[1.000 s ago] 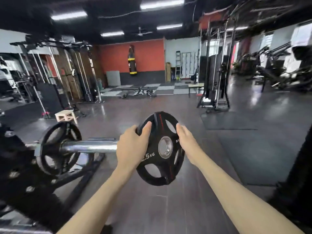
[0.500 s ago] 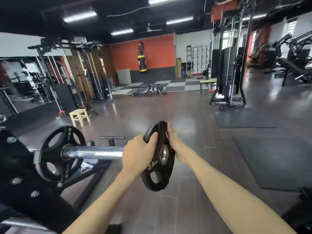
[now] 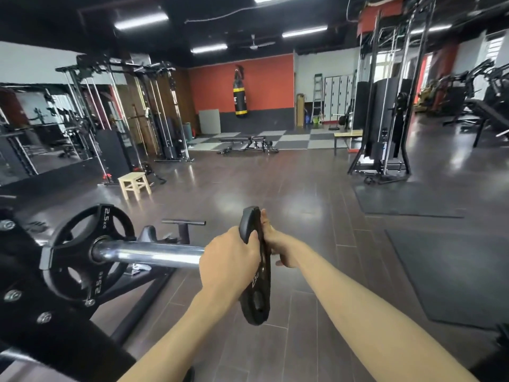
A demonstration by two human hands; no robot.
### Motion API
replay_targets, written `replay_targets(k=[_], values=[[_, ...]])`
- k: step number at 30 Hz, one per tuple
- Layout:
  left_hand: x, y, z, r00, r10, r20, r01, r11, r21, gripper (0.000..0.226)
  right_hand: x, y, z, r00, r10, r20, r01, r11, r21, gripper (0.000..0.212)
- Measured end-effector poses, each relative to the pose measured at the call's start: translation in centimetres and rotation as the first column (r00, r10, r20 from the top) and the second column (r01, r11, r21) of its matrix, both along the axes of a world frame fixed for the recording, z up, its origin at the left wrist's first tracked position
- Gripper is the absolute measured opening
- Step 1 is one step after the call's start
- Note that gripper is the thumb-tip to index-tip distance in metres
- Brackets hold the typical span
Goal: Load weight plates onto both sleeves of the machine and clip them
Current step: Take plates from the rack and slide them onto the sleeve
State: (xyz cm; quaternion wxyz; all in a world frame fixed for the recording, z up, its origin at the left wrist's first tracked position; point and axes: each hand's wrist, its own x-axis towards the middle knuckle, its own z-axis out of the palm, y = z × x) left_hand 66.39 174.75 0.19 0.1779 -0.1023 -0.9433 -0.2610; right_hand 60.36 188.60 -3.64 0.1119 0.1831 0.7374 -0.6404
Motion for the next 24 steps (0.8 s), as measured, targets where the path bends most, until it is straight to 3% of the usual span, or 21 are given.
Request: replay_targets(k=[8, 14, 16, 19, 20, 24], values=[[-1.0, -2.0, 0.5, 0.986, -0.003, -0.169, -0.046, 0.957, -0.286, 0.038, -1.5, -2.6, 0.6, 0.999, 0.027, 0.034, -0.018, 0.969, -0.248, 0.086], [-3.6, -8.4, 0.2, 0.979, 0.103, -0.177, -0.152, 0.945, -0.29, 0.043, -4.5, -7.6, 4.9, 0.994, 0.105, 0.024, -0.107, 0.983, 0.148, 0.049], [-4.9, -10.5, 0.1, 0.976, 0.131, -0.172, -0.179, 0.937, -0.299, 0.045, -5.8, -10.4, 5.0, 0.996, 0.091, 0.02, -0.093, 0.982, 0.163, 0.069], [-7.3, -13.9, 0.1, 0.972, 0.173, -0.157, -0.216, 0.924, -0.315, 0.047, -7.6, -15.2, 4.5, 0.986, 0.164, 0.004, -0.163, 0.971, 0.174, 0.133], [-8.2, -15.1, 0.2, 0.971, 0.188, -0.148, -0.226, 0.926, -0.304, 0.047, -8.1, -16.7, 4.6, 0.979, 0.206, -0.006, -0.2, 0.96, 0.197, 0.142], [-11.0, -19.9, 0.6, 0.961, 0.247, -0.127, -0.271, 0.937, -0.223, 0.049, -9.8, -21.5, 5.6, 0.967, 0.249, -0.048, -0.234, 0.949, 0.212, 0.108]])
